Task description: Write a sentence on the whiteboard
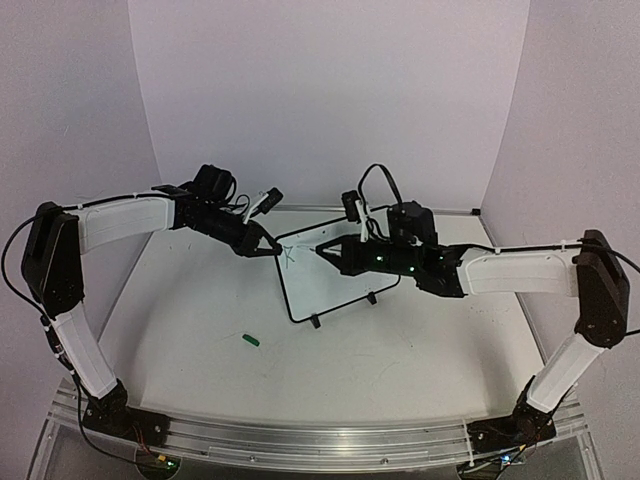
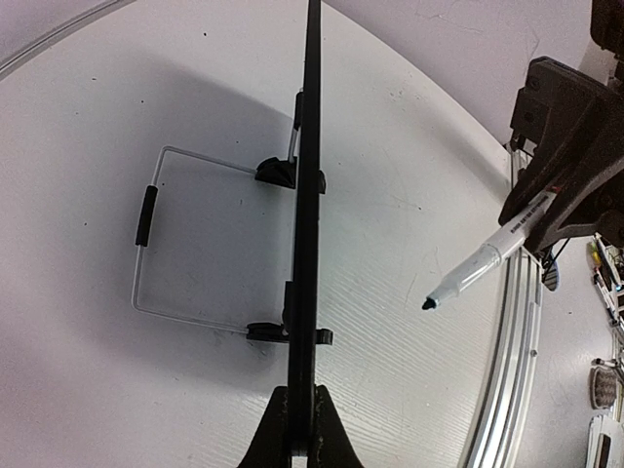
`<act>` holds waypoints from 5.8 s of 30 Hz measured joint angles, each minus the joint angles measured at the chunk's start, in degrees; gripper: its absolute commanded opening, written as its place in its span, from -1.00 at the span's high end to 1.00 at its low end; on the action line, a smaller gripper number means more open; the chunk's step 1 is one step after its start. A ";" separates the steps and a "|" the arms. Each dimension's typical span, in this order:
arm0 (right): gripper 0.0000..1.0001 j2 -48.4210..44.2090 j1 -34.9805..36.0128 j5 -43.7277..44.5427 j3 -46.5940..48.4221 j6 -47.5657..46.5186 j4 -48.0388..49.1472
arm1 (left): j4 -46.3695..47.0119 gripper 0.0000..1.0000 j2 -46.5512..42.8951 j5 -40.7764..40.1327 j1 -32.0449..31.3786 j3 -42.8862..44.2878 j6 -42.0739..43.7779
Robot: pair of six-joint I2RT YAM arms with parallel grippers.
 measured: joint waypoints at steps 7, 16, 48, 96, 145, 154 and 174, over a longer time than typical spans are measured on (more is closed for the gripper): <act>1.00 0.60 -0.95 -0.83 0.52 0.00 -0.17 | -0.02 1.00 -0.02 0.00 0.00 0.00 0.09; 1.00 4.32 -1.35 -1.55 2.52 0.08 -0.26 | -0.11 1.00 -0.02 -0.04 -0.11 0.09 0.16; 1.00 6.42 -1.68 -1.18 2.32 2.19 -0.38 | -0.43 1.00 -0.02 -0.33 -0.22 0.20 0.42; 1.00 6.46 -1.68 -1.72 4.35 2.73 0.63 | -0.72 1.00 -0.02 -0.52 -0.39 0.42 0.51; 1.00 4.01 -2.62 1.10 -0.07 4.26 2.83 | -0.72 1.00 -0.02 -0.96 -0.70 0.52 0.55; 1.00 6.40 -2.69 -2.80 2.21 4.17 2.88 | -0.72 1.00 -0.02 -1.23 -0.70 0.52 0.49; 1.00 5.45 -2.60 -0.68 -1.30 4.24 3.23 | -0.69 1.00 -0.02 -1.44 -0.74 0.52 0.46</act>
